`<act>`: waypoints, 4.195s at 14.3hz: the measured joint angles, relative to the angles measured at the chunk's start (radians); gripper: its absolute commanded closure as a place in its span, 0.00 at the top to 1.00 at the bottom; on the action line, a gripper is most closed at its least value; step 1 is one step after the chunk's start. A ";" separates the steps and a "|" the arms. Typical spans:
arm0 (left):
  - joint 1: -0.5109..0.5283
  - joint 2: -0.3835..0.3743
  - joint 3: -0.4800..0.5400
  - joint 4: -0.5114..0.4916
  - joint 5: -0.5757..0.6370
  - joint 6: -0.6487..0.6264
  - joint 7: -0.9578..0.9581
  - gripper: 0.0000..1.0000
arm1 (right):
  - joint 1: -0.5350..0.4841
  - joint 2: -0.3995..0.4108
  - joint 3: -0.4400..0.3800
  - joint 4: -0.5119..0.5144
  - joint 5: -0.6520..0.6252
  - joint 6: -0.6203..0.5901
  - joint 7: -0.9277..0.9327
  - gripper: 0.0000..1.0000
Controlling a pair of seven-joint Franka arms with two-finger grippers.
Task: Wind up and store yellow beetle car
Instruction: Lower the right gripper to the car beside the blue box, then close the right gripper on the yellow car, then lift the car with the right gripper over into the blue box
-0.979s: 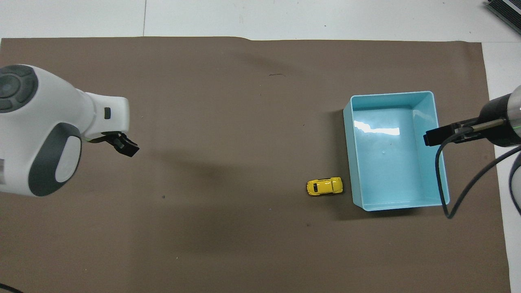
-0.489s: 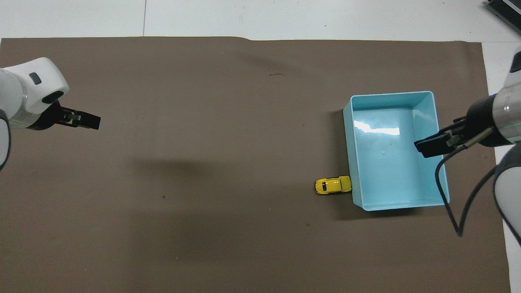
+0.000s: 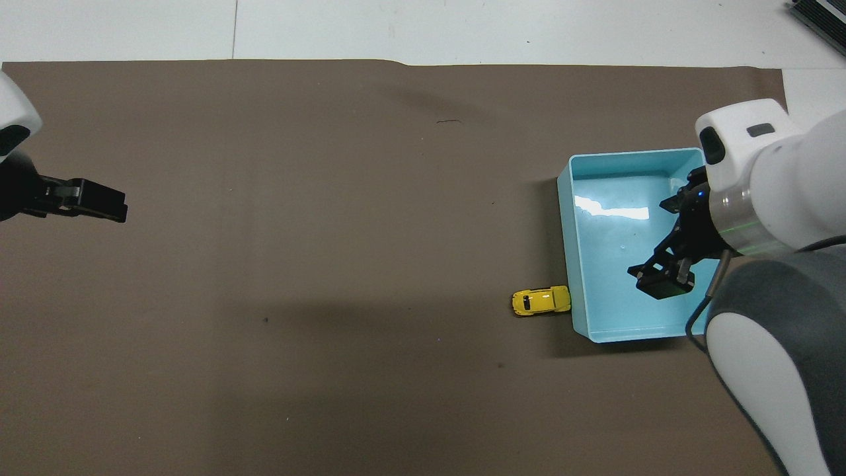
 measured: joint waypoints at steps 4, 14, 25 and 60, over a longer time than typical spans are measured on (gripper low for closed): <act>0.034 0.001 0.011 -0.001 -0.024 -0.001 0.000 1.00 | 0.002 0.001 -0.001 -0.069 0.000 0.049 -0.214 1.00; 0.039 -0.016 0.008 -0.031 -0.028 -0.024 0.000 1.00 | 0.120 0.028 0.001 -0.312 -0.008 0.311 -0.393 1.00; 0.039 -0.037 0.008 -0.054 -0.028 -0.060 0.000 1.00 | 0.130 0.020 0.000 -0.569 -0.022 0.601 -0.415 1.00; 0.039 -0.045 0.009 -0.053 -0.028 -0.059 0.000 1.00 | 0.173 0.104 -0.008 -0.300 -0.051 0.394 -0.431 0.00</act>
